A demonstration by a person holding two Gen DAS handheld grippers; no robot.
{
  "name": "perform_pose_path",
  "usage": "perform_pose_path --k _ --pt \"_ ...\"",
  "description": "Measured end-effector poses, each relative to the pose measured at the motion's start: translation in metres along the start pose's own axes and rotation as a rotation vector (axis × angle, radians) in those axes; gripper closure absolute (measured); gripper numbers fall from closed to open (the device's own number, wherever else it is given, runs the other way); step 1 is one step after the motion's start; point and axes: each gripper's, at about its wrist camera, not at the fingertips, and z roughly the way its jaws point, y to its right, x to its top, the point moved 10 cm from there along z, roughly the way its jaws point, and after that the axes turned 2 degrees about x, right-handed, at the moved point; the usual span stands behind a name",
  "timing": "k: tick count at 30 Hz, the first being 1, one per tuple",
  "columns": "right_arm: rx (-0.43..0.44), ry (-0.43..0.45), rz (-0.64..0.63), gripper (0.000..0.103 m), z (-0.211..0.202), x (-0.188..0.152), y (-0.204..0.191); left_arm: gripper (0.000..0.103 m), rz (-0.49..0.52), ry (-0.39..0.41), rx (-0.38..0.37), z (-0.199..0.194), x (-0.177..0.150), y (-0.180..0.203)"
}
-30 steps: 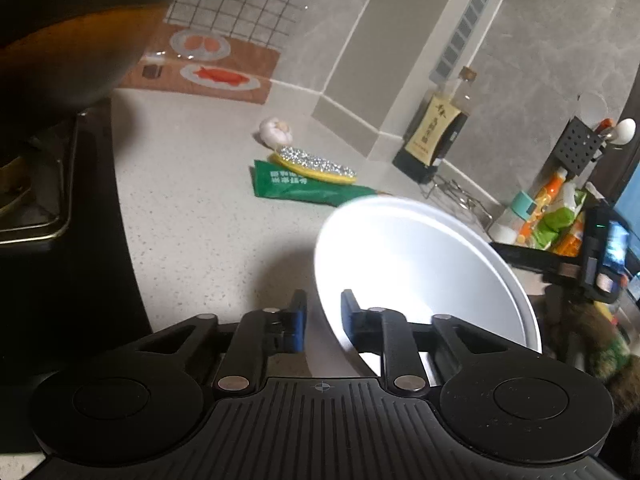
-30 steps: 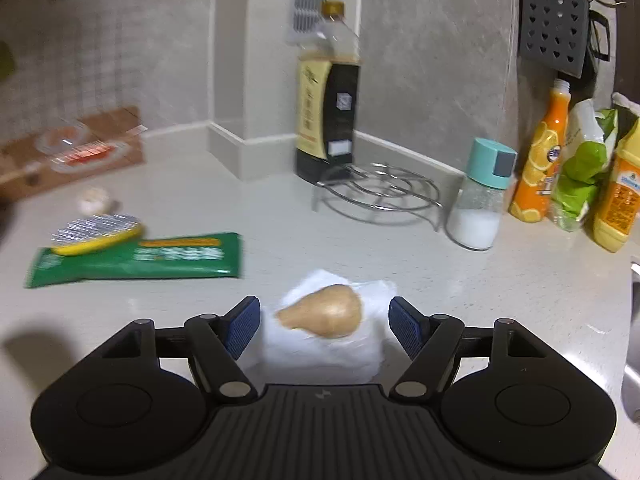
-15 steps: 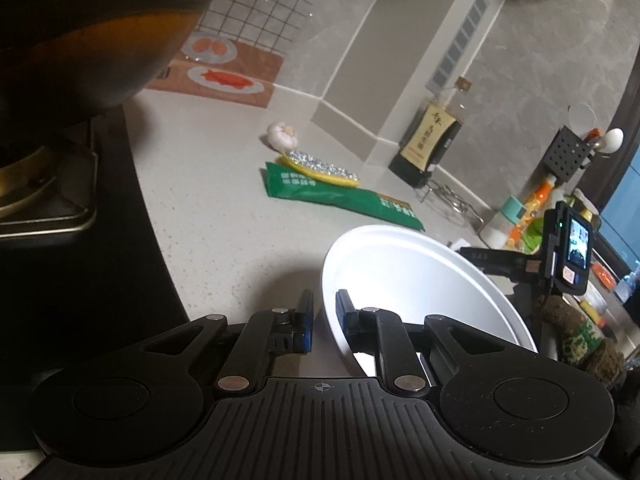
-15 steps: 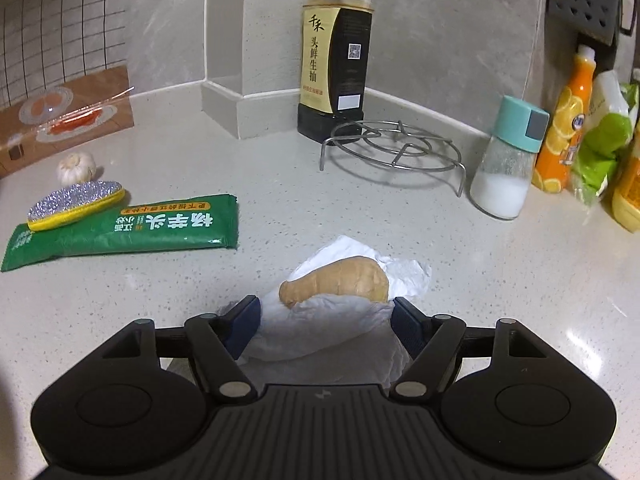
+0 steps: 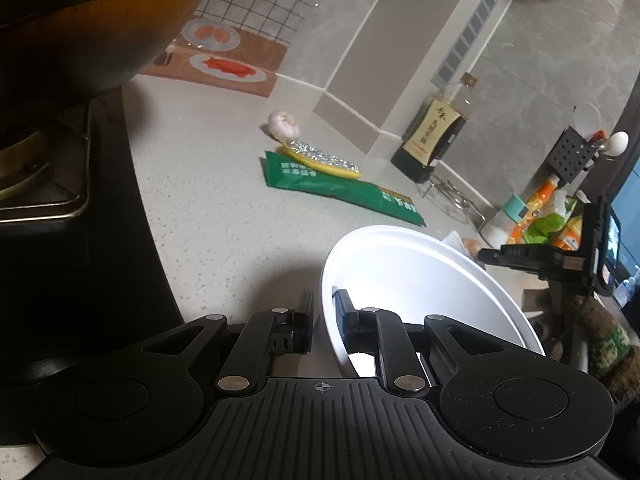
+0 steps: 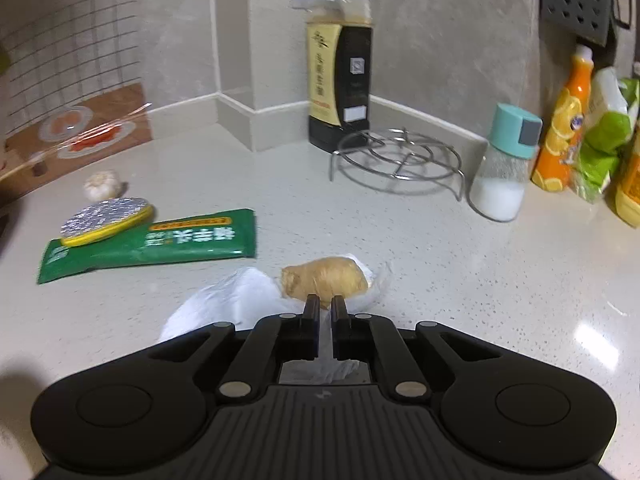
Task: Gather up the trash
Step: 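Grasp the ginger root with the right gripper while the left holds the bowl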
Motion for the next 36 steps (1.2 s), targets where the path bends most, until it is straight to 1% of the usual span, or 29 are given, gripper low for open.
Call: perform_pose_path --k 6,8,9,11,12,13,14,15,16,20,25,29,31,33,35,36 --pt "0.040 -0.009 -0.055 0.097 -0.008 -0.011 -0.008 0.088 0.001 -0.008 0.005 0.003 0.000 0.002" --pt "0.039 -0.006 -0.063 0.096 -0.009 -0.016 -0.009 0.085 0.000 -0.025 -0.004 0.006 -0.001 0.003" --pt "0.035 -0.001 -0.061 0.094 -0.009 -0.017 -0.008 0.084 0.003 -0.032 -0.008 0.008 -0.001 0.004" --pt "0.036 0.021 -0.044 0.085 -0.012 -0.016 -0.004 0.082 0.024 -0.036 -0.014 0.010 -0.002 0.008" --pt "0.039 0.035 -0.033 0.073 -0.014 -0.014 -0.002 0.082 0.032 -0.035 -0.022 0.010 -0.003 0.009" --pt "0.039 0.055 -0.019 0.066 -0.017 -0.010 0.002 0.081 0.038 -0.037 -0.030 0.011 -0.003 0.011" --pt "0.034 0.073 -0.008 0.052 -0.018 -0.007 0.007 0.081 0.046 -0.040 -0.035 0.012 -0.004 0.012" --pt "0.026 0.089 0.001 0.044 -0.020 -0.004 0.011 0.081 0.051 -0.039 -0.032 0.013 -0.004 0.013" --pt "0.021 0.101 0.006 0.043 -0.021 0.000 0.016 0.081 0.058 -0.038 -0.025 0.014 -0.004 0.014" --pt "0.016 0.113 0.032 0.041 -0.018 0.005 0.031 0.085 0.070 -0.029 -0.003 0.016 -0.002 0.016" --pt "0.044 0.095 0.052 0.040 -0.002 0.005 0.029 0.084 0.057 -0.014 0.014 0.014 0.001 0.017" --pt "0.053 0.051 0.105 0.039 0.025 0.006 0.024 0.085 0.051 -0.015 0.022 0.013 0.001 0.015" --pt "0.076 0.018 0.109 0.039 0.038 0.006 0.018 0.086 0.046 -0.018 0.024 0.011 0.000 0.013" --pt "0.082 -0.018 0.086 0.038 0.046 0.003 0.012 0.086 0.045 -0.020 0.023 0.010 -0.001 0.011" --pt "0.053 -0.017 0.010 0.040 0.045 0.000 0.004 0.086 0.043 -0.019 0.021 0.010 -0.002 0.011" --pt "0.038 -0.008 -0.031 0.050 0.042 -0.003 0.000 0.086 0.040 -0.019 0.018 0.009 -0.002 0.010"
